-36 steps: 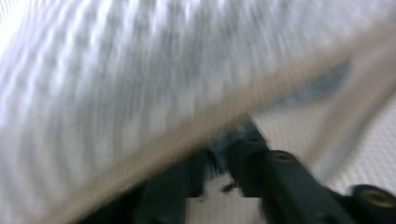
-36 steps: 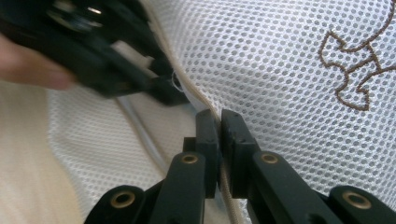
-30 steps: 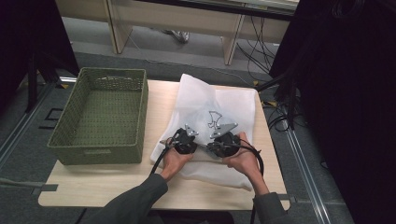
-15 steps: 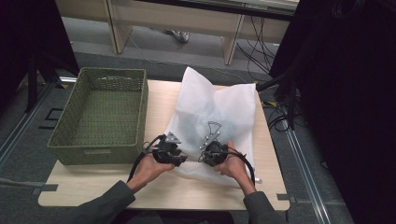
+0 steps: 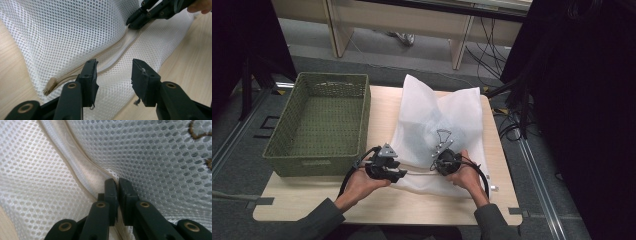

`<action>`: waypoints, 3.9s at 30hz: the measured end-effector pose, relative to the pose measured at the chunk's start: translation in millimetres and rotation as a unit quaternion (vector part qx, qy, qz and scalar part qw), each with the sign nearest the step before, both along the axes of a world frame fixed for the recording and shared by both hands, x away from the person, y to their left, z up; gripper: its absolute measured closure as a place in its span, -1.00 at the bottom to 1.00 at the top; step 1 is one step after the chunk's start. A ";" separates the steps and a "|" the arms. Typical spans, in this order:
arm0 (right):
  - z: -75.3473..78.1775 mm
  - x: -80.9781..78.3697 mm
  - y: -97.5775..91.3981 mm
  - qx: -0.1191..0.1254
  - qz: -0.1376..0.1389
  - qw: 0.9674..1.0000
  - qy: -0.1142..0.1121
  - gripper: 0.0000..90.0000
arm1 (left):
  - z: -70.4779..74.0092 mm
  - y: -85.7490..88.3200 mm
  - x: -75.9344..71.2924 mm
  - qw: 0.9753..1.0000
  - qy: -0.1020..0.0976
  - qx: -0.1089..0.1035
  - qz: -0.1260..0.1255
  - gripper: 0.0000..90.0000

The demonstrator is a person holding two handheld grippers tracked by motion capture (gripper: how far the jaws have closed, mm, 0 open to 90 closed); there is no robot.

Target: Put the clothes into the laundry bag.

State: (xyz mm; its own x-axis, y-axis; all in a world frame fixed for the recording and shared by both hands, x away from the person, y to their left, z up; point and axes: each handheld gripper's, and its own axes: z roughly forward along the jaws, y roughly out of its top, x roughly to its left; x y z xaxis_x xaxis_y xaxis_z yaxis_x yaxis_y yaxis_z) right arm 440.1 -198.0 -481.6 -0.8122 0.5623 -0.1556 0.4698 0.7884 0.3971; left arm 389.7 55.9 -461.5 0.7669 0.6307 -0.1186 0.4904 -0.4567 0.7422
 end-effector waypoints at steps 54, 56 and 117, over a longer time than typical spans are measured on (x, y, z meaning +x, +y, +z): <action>41.5 -42.0 -49.2 0.189 -0.099 0.974 -0.073 -0.25 | 8.2 61.1 -45.7 0.999 -0.036 -0.015 -0.029 -0.64; 41.8 -43.8 -49.2 0.201 -0.098 0.972 -0.072 -0.26 | 7.7 64.3 -46.0 0.999 -0.041 -0.022 -0.023 -0.62; 30.5 -142.9 -54.2 0.195 -0.063 0.976 -0.073 -0.39 | 3.0 83.4 -106.1 0.998 -0.045 0.031 -0.026 -0.64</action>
State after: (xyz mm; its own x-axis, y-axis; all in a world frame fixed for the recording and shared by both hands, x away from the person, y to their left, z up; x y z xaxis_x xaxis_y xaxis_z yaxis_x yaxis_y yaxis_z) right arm 297.1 -252.2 -451.1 -0.7179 0.6958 -0.0192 0.4687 0.5037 0.7257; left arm 283.6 139.3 -458.5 0.8048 0.5934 -0.0094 0.3966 -0.5259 0.7524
